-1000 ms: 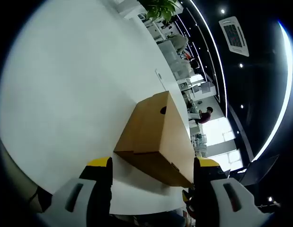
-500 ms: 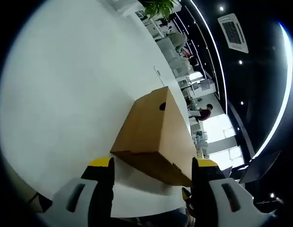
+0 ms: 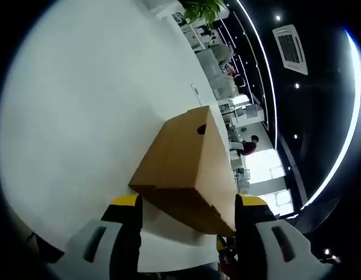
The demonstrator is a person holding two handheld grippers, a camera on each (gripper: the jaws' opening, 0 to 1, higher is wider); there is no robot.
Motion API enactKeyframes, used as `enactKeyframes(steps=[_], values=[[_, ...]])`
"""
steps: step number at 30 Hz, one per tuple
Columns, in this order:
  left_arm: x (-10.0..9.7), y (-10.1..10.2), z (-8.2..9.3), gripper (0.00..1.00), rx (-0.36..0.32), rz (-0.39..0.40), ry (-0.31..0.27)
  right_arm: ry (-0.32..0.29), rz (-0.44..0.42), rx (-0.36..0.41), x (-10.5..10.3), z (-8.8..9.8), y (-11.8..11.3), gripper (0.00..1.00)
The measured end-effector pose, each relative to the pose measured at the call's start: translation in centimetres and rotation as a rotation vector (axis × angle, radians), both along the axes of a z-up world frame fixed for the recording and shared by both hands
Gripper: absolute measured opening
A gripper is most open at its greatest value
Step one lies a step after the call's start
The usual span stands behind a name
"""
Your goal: Operate the shoe box by opening the lid, removing the specified soft item, and placing it in the target area until the item is outside and the box remains undamaged.
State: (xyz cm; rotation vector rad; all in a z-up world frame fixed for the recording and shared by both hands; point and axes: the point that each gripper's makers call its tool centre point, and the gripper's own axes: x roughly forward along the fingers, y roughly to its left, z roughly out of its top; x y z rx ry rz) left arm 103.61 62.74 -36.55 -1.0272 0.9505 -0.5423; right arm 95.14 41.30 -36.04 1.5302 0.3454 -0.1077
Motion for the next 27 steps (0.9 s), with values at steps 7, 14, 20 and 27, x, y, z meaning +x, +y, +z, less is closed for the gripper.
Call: enactKeyframes(steps=[7, 14, 20, 27], values=[[-0.1, -0.7, 0.0, 0.56, -0.024, 0.001, 0.003, -0.038, -0.054, 0.078, -0.2, -0.2, -0.1, 0.29], [0.1, -0.3, -0.3, 0.5, -0.055, 0.042, 0.026, -0.039, -0.055, 0.062, -0.3, 0.0, 0.0, 0.29], [0.1, 0.0, -0.7, 0.41, -0.107, 0.069, 0.061, -0.036, -0.057, 0.062, -0.2, 0.3, 0.2, 0.28], [-0.3, -0.4, 0.3, 0.31, -0.163, 0.069, 0.089, -0.029, -0.059, 0.072, -0.2, 0.6, 0.4, 0.28]])
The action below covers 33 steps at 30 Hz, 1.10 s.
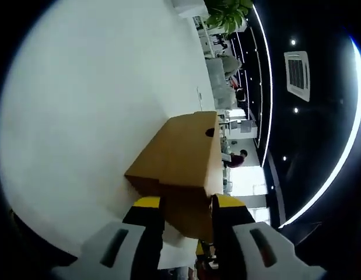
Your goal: Operate the shoe box by opening the lid, removing the specified soft item, and placing it in the target area until the item is outside and the box remains undamaged.
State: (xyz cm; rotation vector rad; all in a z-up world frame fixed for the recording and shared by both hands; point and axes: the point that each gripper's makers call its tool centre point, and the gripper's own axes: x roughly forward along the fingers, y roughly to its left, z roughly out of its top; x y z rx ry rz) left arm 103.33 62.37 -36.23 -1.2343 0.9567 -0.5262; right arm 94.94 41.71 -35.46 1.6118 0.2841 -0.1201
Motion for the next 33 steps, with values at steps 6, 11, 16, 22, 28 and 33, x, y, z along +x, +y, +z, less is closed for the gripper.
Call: enactKeyframes(steps=[6, 11, 16, 22, 28, 33], values=[[-0.1, -0.2, 0.1, 0.31, 0.005, -0.003, -0.004, -0.004, -0.001, 0.011, 0.0, 0.1, -0.1, 0.28], [-0.1, -0.1, 0.3, 0.3, 0.003, 0.012, -0.001, -0.006, 0.005, 0.012, 0.0, 0.2, -0.2, 0.27], [-0.2, -0.1, 0.6, 0.3, 0.011, 0.015, 0.001, -0.01, 0.003, 0.016, 0.0, 0.3, -0.2, 0.27], [-0.4, -0.1, 1.7, 0.3, 0.035, -0.01, -0.007, -0.009, 0.013, 0.03, 0.0, 0.9, -0.2, 0.27], [-0.4, -0.1, 1.8, 0.3, 0.041, -0.002, -0.006, -0.009, 0.019, 0.035, 0.0, 0.9, -0.2, 0.27], [-0.2, -0.1, 2.1, 0.3, 0.051, -0.019, 0.002, -0.008, 0.029, 0.046, 0.1, 1.3, -0.2, 0.27]])
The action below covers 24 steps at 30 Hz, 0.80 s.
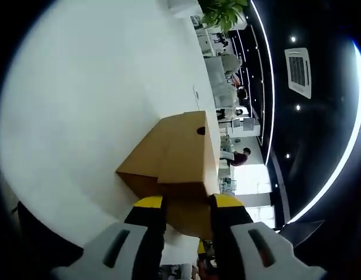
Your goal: Operate the shoe box by opening the lid, removing the specified soft item, and placing it in the target area until the item is outside and the box remains undamaged.
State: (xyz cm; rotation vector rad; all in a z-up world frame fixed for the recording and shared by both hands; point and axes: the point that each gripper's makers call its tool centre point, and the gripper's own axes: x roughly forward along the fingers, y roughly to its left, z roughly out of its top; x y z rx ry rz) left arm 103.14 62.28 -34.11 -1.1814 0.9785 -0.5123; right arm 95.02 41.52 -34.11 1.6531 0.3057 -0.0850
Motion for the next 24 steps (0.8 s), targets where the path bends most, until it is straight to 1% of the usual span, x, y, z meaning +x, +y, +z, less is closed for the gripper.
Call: enactKeyframes(steps=[1, 2, 3, 4, 5, 6, 7, 9, 12, 13, 15, 16, 21, 22, 24], values=[[0.0, 0.0, 0.2, 0.3, 0.003, -0.006, -0.001, -0.009, 0.001, 0.007, 0.0, 0.0, -0.1, 0.27], [-0.1, 0.1, 0.6, 0.3, 0.043, -0.051, -0.073, -0.018, 0.006, 0.005, 0.0, 0.1, -0.1, 0.27], [-0.2, 0.2, 0.4, 0.31, 0.065, -0.054, -0.071, -0.015, 0.007, 0.007, -0.1, 0.3, 0.0, 0.27], [-0.1, 0.2, 0.4, 0.31, 0.033, -0.034, -0.028, -0.019, 0.009, 0.012, -0.1, 0.5, 0.1, 0.27], [0.0, 0.2, 0.6, 0.31, 0.017, -0.028, -0.017, -0.026, 0.007, 0.014, -0.1, 0.7, 0.1, 0.27], [0.0, 0.2, 0.7, 0.31, 0.033, -0.039, -0.038, -0.025, 0.013, 0.013, -0.1, 0.9, 0.1, 0.27], [0.0, 0.2, 0.7, 0.31, 0.04, -0.044, -0.043, -0.024, 0.015, 0.01, -0.1, 1.0, 0.1, 0.27], [0.1, 0.3, 0.6, 0.31, 0.036, -0.036, -0.037, -0.022, 0.022, 0.01, 0.0, 1.1, 0.1, 0.27], [0.2, 0.3, 0.8, 0.31, 0.031, -0.018, -0.043, -0.029, 0.021, -0.008, 0.1, 1.5, 0.3, 0.27], [0.2, 0.2, 0.9, 0.31, 0.029, -0.015, -0.049, -0.039, 0.014, -0.012, 0.1, 1.7, 0.2, 0.27], [0.1, 0.1, 1.0, 0.31, 0.021, -0.024, -0.056, -0.065, 0.014, -0.056, 0.2, 1.9, 0.0, 0.27], [0.2, 0.1, 0.9, 0.31, 0.019, -0.027, -0.061, -0.066, 0.016, -0.053, 0.1, 1.8, 0.0, 0.27], [0.1, 0.0, 1.5, 0.32, 0.028, -0.059, -0.096, -0.084, 0.031, -0.074, 0.1, 3.3, 0.8, 0.27], [0.1, 0.1, 1.6, 0.32, 0.037, -0.068, -0.111, -0.097, 0.045, -0.097, 0.0, 3.6, 0.9, 0.27], [0.1, 0.1, 1.6, 0.32, 0.037, -0.069, -0.117, -0.105, 0.053, -0.108, -0.1, 3.4, 0.9, 0.26]])
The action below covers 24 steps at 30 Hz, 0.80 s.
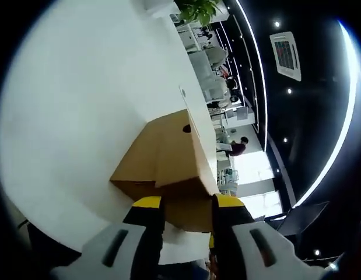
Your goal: Operate the shoe box by opening the lid, removing the specified soft item, and placing it in the target area until the item is outside and the box remains undamaged.
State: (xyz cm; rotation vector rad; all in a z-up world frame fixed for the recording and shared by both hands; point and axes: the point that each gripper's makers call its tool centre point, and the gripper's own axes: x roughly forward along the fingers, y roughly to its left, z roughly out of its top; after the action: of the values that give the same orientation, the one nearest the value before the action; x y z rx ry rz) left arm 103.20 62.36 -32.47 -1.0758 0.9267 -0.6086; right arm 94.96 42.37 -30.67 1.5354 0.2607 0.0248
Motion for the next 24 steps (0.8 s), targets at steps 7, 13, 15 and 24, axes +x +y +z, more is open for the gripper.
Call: enactKeyframes(steps=[7, 13, 15, 24], values=[[0.0, 0.0, 0.3, 0.33, 0.018, -0.01, -0.053, -0.015, 0.003, -0.031, 0.1, 0.4, 0.0, 0.26], [-0.1, 0.0, 0.1, 0.27, 0.128, -0.089, -0.184, -0.044, 0.009, -0.045, 0.3, 1.4, 0.0, 0.26], [-0.2, 0.1, 0.0, 0.21, 0.195, -0.141, -0.253, -0.054, 0.01, -0.05, 0.4, 1.8, -0.1, 0.26], [0.0, -0.1, 0.9, 0.21, 0.235, -0.158, -0.325, -0.085, 0.004, -0.038, 1.0, 1.3, -1.4, 0.25]])
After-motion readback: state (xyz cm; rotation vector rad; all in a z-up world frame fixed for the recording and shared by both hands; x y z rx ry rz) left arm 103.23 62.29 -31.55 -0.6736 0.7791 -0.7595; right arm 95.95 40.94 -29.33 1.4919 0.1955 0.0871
